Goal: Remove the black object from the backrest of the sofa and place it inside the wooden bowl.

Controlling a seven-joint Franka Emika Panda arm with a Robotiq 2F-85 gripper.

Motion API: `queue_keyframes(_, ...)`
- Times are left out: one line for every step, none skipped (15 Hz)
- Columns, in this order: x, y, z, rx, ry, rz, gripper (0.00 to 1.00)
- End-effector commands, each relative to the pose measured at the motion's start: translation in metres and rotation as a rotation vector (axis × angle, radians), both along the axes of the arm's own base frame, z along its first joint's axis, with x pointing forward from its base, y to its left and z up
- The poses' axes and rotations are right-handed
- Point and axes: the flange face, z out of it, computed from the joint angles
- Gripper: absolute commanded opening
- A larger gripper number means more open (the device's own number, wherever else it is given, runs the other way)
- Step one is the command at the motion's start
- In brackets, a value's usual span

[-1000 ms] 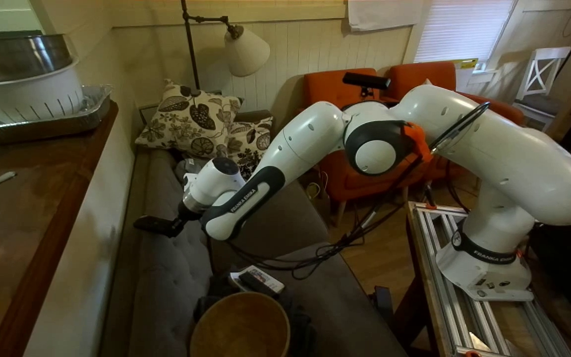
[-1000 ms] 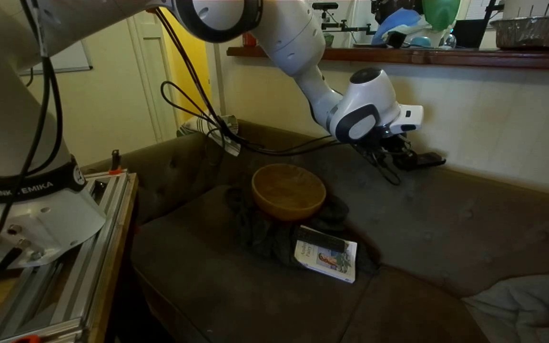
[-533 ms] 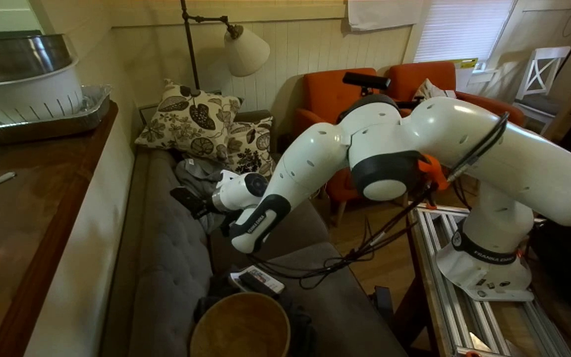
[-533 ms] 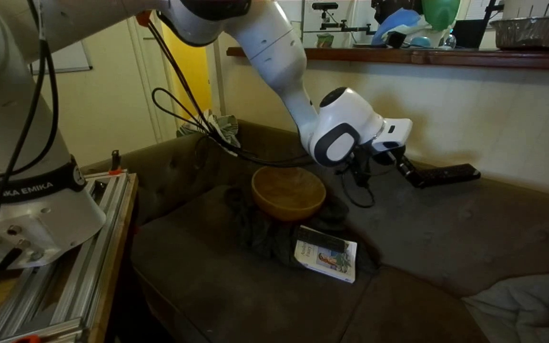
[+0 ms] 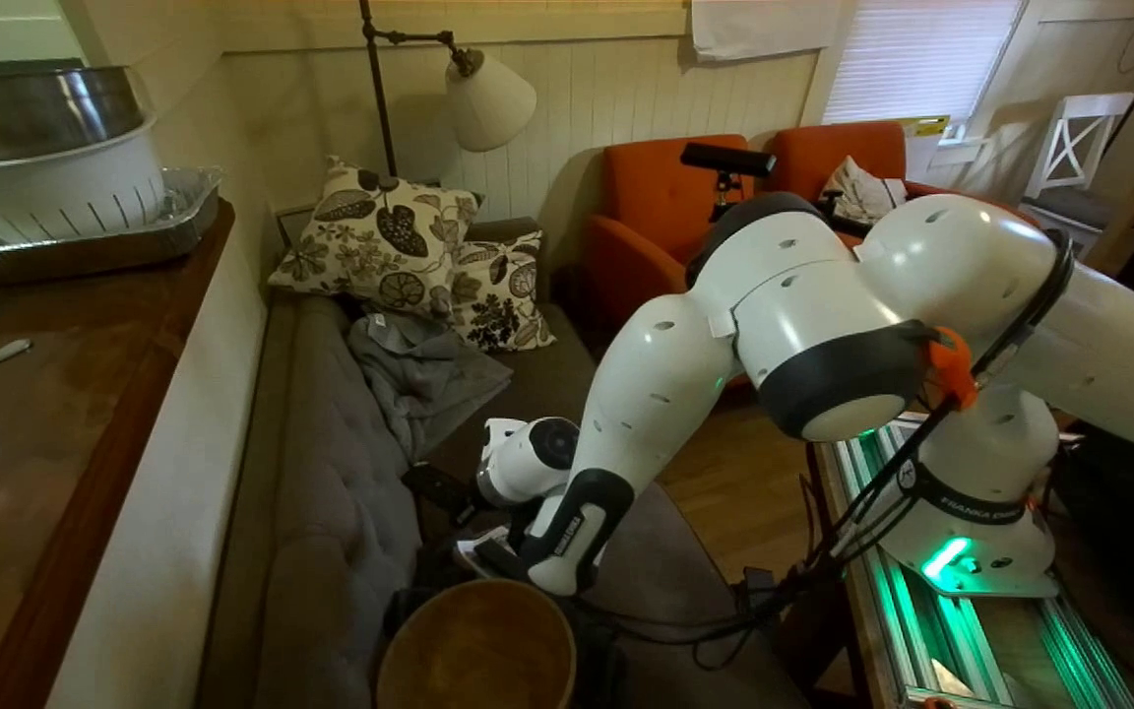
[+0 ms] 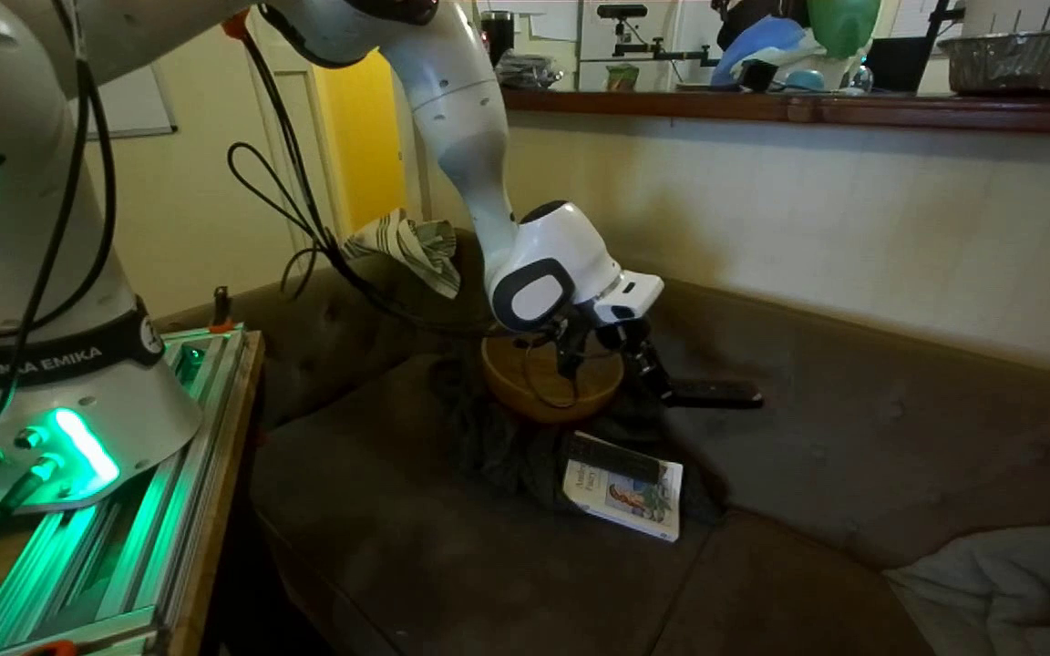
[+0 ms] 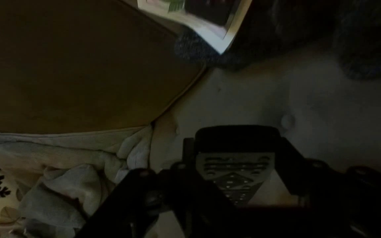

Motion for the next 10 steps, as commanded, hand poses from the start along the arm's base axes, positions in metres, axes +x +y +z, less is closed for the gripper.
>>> queue_keyframes(-0.032,0.010,0.028,-0.012,0.044,0.042,0.36)
queue_keyframes(-0.036,0.013,0.035,-0.011,0.037,0.062,0.36)
queue_keyframes(-0.037,0.016,0.041,-0.007,0.033,0.092,0.36)
queue_keyframes(-0.032,0.023,0.046,0.001,0.035,0.153,0.36)
queue_keyframes(-0.029,0.031,0.051,0.005,0.033,0.215,0.36)
queue_keyframes(-0.031,0.038,0.061,0.011,0.029,0.276,0.36)
queue_keyframes(-0.029,0.041,0.065,0.019,0.023,0.334,0.36)
queue_keyframes(-0.027,0.041,0.074,0.025,0.030,0.390,0.36)
queue_keyframes(-0.026,0.040,0.080,0.030,0.039,0.445,0.36)
queue_keyframes(-0.020,0.046,0.055,0.026,0.039,0.355,0.36)
